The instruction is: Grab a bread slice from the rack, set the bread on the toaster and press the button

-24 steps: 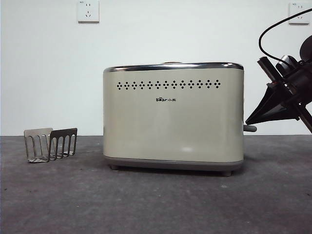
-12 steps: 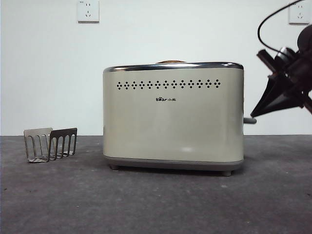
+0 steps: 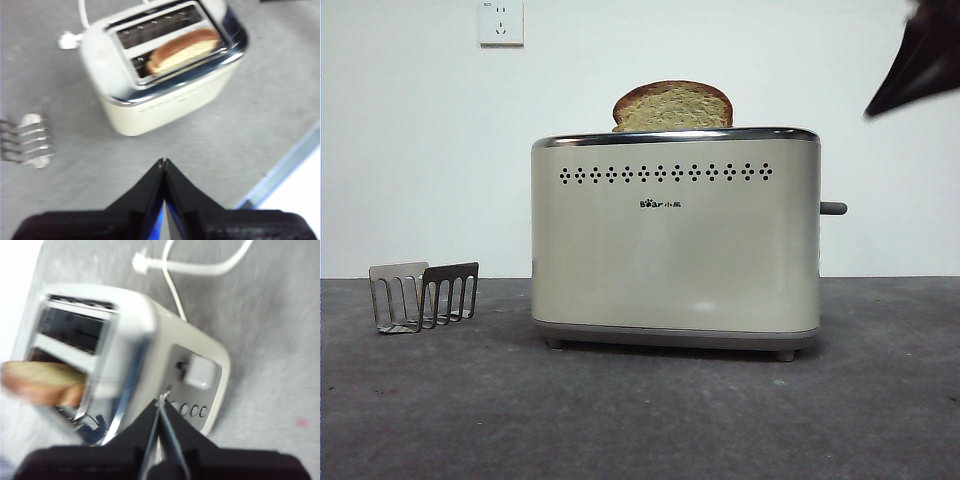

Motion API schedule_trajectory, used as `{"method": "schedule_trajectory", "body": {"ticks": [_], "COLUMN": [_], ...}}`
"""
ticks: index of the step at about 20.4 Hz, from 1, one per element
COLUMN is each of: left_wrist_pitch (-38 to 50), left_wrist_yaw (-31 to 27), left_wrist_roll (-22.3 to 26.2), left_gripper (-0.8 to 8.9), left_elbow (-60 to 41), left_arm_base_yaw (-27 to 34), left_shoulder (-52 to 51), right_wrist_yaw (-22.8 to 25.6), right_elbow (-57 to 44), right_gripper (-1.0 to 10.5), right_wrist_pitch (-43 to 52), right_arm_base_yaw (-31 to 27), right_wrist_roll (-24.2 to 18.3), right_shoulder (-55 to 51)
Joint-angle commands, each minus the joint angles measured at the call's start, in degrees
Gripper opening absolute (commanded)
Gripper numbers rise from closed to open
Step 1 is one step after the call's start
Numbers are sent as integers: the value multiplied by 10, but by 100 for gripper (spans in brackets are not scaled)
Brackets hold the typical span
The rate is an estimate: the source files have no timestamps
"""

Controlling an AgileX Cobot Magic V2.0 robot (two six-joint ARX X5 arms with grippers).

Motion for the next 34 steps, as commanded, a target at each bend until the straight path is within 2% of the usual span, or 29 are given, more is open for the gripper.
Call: {"method": "schedule_trajectory", "body": {"ticks": [1,3,6,10,13,14,15,16,18,20,22,23,25,27,29,34], "left_wrist_pitch": [1,1,1,1,3,3,5,24,166,401,616,684,765,778,758,665], "left_wrist_yaw": [23,17,17,17,13,11,-2,-2,16,37,36,35,18,15,10,-39], "left_wrist_roll": [-12,-10,-10,-10,-10,3,70,110,131,129,101,85,45,7,-6,14], "left_gripper": [-4,-4,-4,-4,-4,-4,-4,-4,-4,-4,-4,-4,-4,-4,-4,-4], "left_elbow": [-2,-2,-2,-2,-2,-3,-8,-38,-191,-410,-628,-725,-886,-983,-1015,-1015], "left_arm_base_yaw": [-1,0,0,0,11,33,54,72,109,165,228,253,297,325,335,338], "left_shoulder": [-2,-2,-1,-1,3,1,-6,-26,-115,-234,-357,-420,-548,-654,-702,-725], "right_wrist_yaw": [48,91,109,138,141,141,141,141,141,141,141,144,160,182,198,246], "right_elbow": [14,49,123,232,287,298,306,312,315,315,314,315,313,313,313,314], "right_gripper": [-3,-1,0,0,0,0,0,0,0,0,0,0,0,0,0,0], "right_wrist_pitch": [-36,-82,-127,-176,-196,-202,-209,-217,-241,-277,-322,-346,-379,-379,-379,-377], "right_arm_base_yaw": [1,1,1,0,0,0,0,0,0,0,0,0,0,0,0,0], "right_wrist_roll": [-10,-12,-12,-12,-12,-12,-12,-12,-12,-12,-12,-12,-12,-12,-12,-12], "right_shoulder": [-72,-134,-192,-200,-194,-192,-188,-185,-182,-172,-155,-145,-123,-98,-79,-33]}}
